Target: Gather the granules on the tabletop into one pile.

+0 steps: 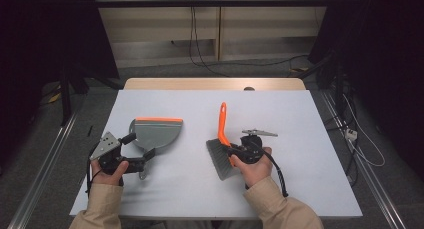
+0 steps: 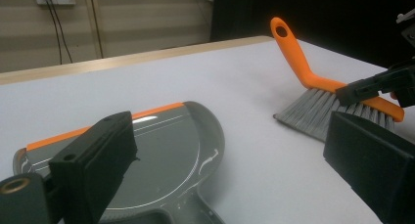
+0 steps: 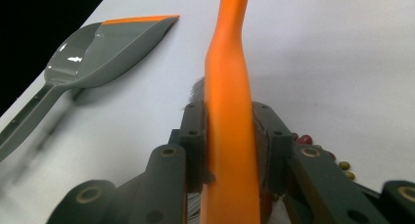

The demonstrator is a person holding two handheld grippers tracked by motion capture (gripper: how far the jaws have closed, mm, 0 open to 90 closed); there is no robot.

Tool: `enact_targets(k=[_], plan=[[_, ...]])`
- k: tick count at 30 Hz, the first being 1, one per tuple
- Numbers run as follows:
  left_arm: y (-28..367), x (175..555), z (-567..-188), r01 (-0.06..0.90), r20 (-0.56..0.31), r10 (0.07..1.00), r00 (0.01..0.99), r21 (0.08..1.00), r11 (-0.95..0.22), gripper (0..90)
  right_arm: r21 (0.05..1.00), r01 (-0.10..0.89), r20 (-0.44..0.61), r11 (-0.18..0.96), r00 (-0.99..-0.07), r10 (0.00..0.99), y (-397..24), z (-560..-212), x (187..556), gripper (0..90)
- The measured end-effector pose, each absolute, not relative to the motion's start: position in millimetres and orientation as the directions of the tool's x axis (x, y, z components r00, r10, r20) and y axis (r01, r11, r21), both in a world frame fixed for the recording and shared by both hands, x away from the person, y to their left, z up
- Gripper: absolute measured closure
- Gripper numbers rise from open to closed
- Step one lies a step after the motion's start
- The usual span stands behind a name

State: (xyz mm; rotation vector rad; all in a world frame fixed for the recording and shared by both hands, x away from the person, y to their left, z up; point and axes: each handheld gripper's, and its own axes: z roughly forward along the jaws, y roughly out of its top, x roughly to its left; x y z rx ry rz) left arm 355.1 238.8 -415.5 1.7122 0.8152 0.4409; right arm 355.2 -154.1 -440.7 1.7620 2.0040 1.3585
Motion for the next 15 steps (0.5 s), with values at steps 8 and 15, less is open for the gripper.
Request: enact_targets(k=[8, 15], plan=[[238, 355, -416, 0.294, -0.115, 0.717, 0.688, 0.947, -0.131, 4.9, 0.689, 0.716, 0.432, -0.107, -0.288, 0.855, -160, -440, 352, 70.1], [238, 355, -416, 0.293, -0.114, 0.718, 0.687, 0.947, -0.13, 4.8, 0.691, 0.713, 0.432, -0.119, -0.274, 0.859, -165, -440, 349, 70.0]])
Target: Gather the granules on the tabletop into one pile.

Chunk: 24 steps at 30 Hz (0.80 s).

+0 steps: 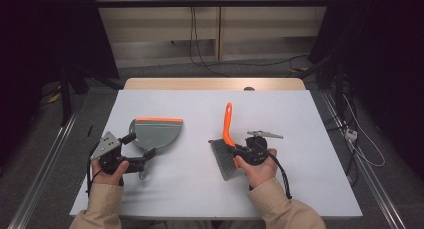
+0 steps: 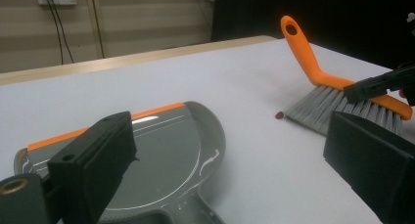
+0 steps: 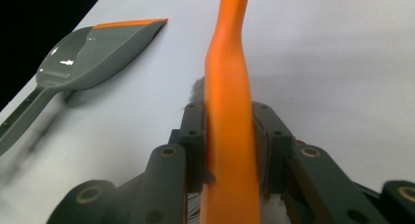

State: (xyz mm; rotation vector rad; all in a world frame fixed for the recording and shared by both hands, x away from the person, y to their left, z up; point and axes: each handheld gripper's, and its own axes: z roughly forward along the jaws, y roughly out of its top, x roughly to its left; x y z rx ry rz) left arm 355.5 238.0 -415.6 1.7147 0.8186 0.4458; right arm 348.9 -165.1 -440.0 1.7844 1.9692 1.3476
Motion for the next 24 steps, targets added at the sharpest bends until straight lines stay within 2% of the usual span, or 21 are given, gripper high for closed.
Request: enact_targets(k=[15, 24], plan=[[237, 356, -416, 0.293, -0.112, 0.716, 0.689, 0.947, -0.133, 4.8, 0.693, 0.708, 0.428, -0.135, -0.253, 0.868, -176, -438, 346, 70.2], [237, 356, -416, 0.293, -0.113, 0.715, 0.69, 0.947, -0.133, 4.8, 0.682, 0.704, 0.501, -0.199, -0.251, 0.828, -177, -433, 350, 71.2]])
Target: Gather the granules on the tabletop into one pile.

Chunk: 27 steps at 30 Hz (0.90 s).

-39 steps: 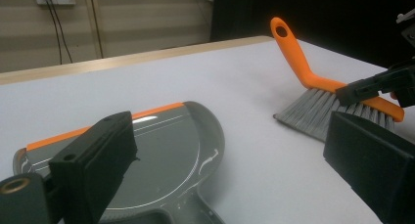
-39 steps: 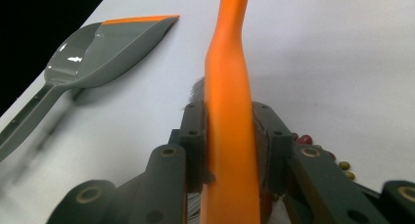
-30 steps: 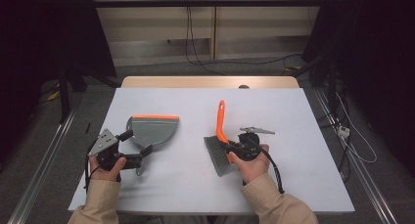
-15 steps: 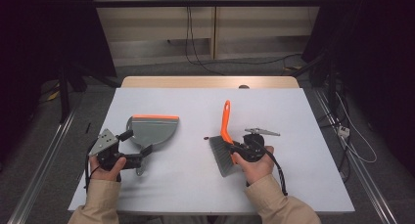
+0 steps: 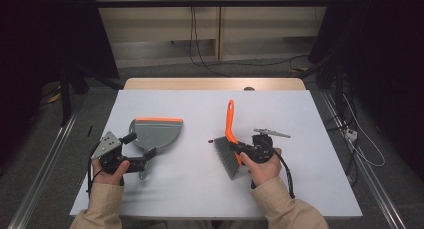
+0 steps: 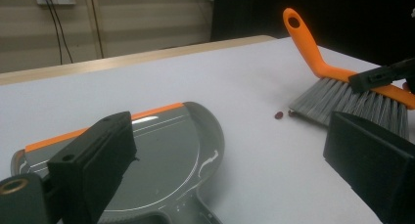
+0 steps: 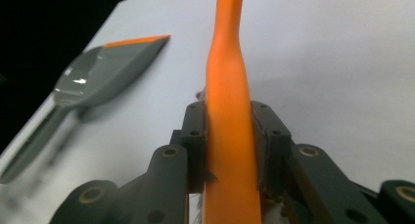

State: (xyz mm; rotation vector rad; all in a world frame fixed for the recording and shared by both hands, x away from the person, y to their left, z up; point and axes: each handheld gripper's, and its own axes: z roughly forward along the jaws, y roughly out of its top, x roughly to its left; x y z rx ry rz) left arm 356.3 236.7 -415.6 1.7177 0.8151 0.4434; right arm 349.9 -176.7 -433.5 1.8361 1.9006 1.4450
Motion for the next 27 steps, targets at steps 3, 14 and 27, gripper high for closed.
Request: enact_targets(k=[3, 14, 27], plan=[[237, 357, -416, 0.294, -0.115, 0.715, 0.69, 0.947, -0.131, 4.8, 0.686, 0.694, 0.522, -0.218, -0.261, 0.812, -174, -428, 354, 71.2], [238, 358, -416, 0.291, -0.105, 0.714, 0.692, 0.946, -0.142, 4.8, 0.651, 0.724, 0.573, -0.227, -0.273, 0.773, -125, -428, 388, 71.2], [238, 357, -416, 0.288, -0.1, 0.717, 0.689, 0.947, -0.144, 4.8, 0.577, 0.77, 0.578, -0.27, -0.152, 0.801, -140, -446, 402, 70.8]])
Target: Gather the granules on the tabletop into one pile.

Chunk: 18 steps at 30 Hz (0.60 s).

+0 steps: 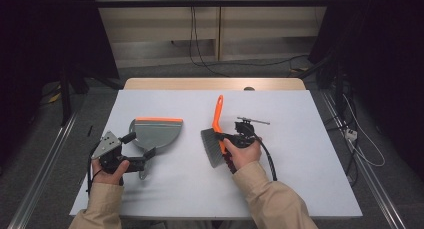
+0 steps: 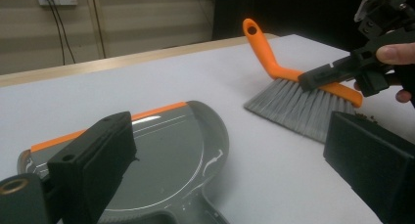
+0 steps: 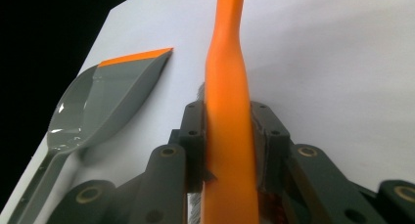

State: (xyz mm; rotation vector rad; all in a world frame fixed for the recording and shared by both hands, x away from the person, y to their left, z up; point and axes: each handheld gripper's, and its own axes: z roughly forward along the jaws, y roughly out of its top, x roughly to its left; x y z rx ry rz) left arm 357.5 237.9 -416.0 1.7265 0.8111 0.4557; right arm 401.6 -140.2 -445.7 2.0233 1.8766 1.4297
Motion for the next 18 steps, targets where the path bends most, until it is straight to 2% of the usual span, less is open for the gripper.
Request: enact_targets(k=[7, 14, 18], plan=[[235, 356, -415, 0.279, -0.088, 0.715, 0.694, 0.948, -0.155, 4.9, 0.574, 0.761, 0.567, -0.303, -0.102, 0.817, -171, -445, 387, 70.6], [233, 356, -414, 0.277, -0.085, 0.714, 0.695, 0.948, -0.157, 4.8, 0.582, 0.755, 0.552, -0.303, -0.094, 0.828, -185, -442, 378, 70.6], [233, 356, -415, 0.278, -0.081, 0.713, 0.696, 0.947, -0.164, 4.8, 0.58, 0.746, 0.579, -0.327, -0.096, 0.809, -188, -443, 375, 70.9]])
